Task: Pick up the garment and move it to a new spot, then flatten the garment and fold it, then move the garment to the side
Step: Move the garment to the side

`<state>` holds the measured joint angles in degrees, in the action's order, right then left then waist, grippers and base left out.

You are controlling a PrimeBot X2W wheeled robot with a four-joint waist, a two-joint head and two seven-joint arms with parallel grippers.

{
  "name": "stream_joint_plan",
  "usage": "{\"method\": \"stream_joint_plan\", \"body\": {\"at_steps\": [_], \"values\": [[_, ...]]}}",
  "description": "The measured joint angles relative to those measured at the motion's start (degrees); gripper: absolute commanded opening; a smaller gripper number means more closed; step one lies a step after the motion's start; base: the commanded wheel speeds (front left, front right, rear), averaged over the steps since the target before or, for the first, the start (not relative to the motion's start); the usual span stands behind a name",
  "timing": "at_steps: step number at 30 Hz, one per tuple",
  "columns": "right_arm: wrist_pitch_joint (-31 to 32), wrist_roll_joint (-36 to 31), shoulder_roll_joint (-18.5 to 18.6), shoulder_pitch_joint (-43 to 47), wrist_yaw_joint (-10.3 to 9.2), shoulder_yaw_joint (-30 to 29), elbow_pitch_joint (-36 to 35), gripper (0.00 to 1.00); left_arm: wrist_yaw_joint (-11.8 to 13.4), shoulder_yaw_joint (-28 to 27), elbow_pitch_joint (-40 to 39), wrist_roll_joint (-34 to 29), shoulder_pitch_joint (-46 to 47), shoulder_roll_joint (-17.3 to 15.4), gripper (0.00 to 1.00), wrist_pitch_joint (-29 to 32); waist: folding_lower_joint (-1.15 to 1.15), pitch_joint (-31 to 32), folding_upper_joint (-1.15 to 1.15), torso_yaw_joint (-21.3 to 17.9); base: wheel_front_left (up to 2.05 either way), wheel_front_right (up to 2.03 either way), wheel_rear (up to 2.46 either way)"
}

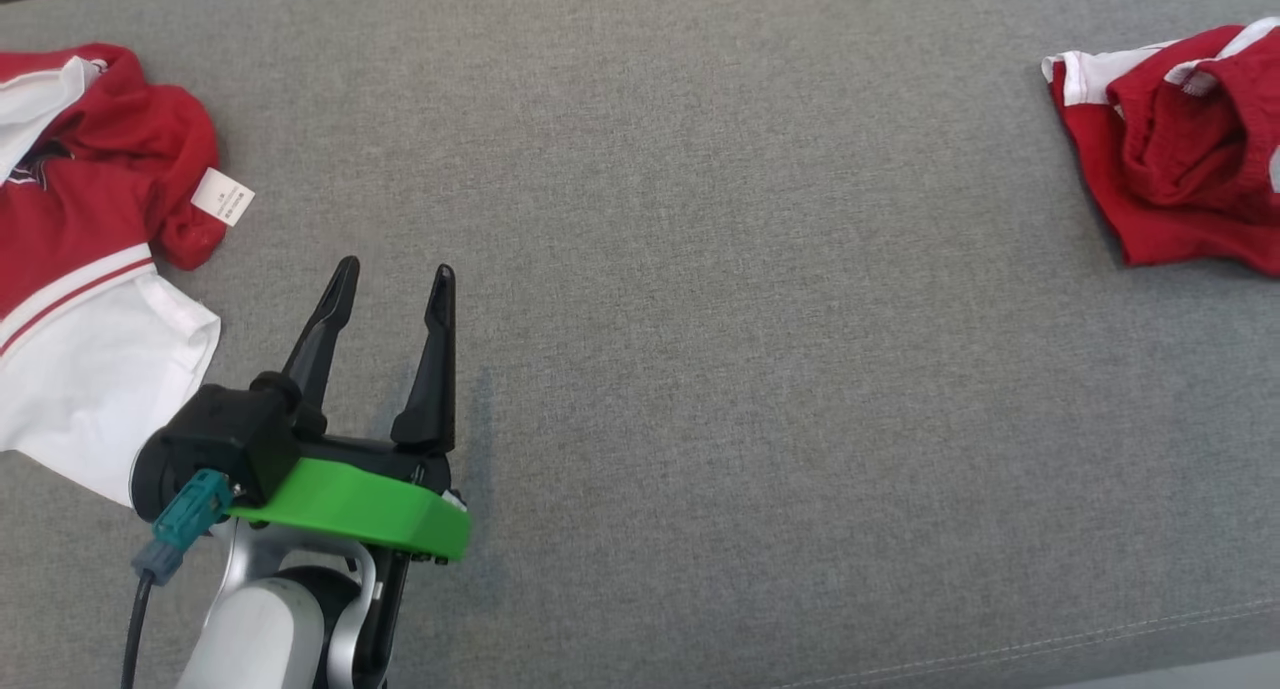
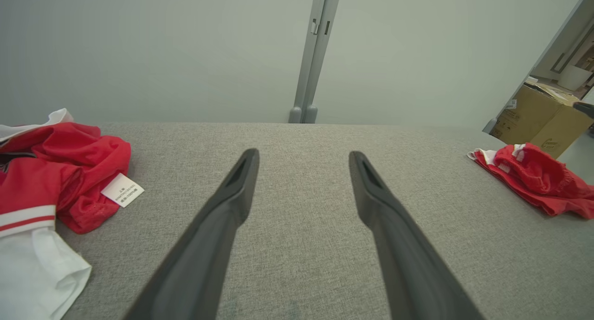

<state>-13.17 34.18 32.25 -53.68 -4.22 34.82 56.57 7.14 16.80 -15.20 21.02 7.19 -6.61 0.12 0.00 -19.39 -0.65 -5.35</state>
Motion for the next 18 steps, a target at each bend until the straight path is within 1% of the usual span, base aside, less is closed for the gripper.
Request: {"method": "stream_joint_plan", "body": {"at_steps": [4,12,15,18], "values": [[-0.75,-0.47,-2.0,-0.09,0.86,0.65,-2.24,1.0,0.0,-0.4,1.91,0.97,-0.03,0.48,1.0,-1.2,0.0,2.17,0.0,-0.6,0.0,0.0,0.0],[-1.42,-0.19,-8.23,0.62,2.19,0.47,-7.53,1.0,0.0,-3.13,5.66,2.94,-0.64,1.0,1.0,-3.46,0.0,7.39,0.0,-1.74,0.0,0.0,0.0],[-1.42,0.05,-9.65,3.18,2.26,0.12,-9.68,1.0,0.0,-4.41,7.3,3.04,-2.21,1.38,1.0,-4.2,0.0,9.52,0.0,-1.97,0.0,0.0,0.0],[-1.42,0.13,-10.72,6.05,1.89,-1.25,-12.3,1.0,0.0,-6.21,9.02,3.23,-4.13,1.77,1.0,-5.21,0.0,11.63,0.0,-2.04,0.0,0.0,0.0]]}}
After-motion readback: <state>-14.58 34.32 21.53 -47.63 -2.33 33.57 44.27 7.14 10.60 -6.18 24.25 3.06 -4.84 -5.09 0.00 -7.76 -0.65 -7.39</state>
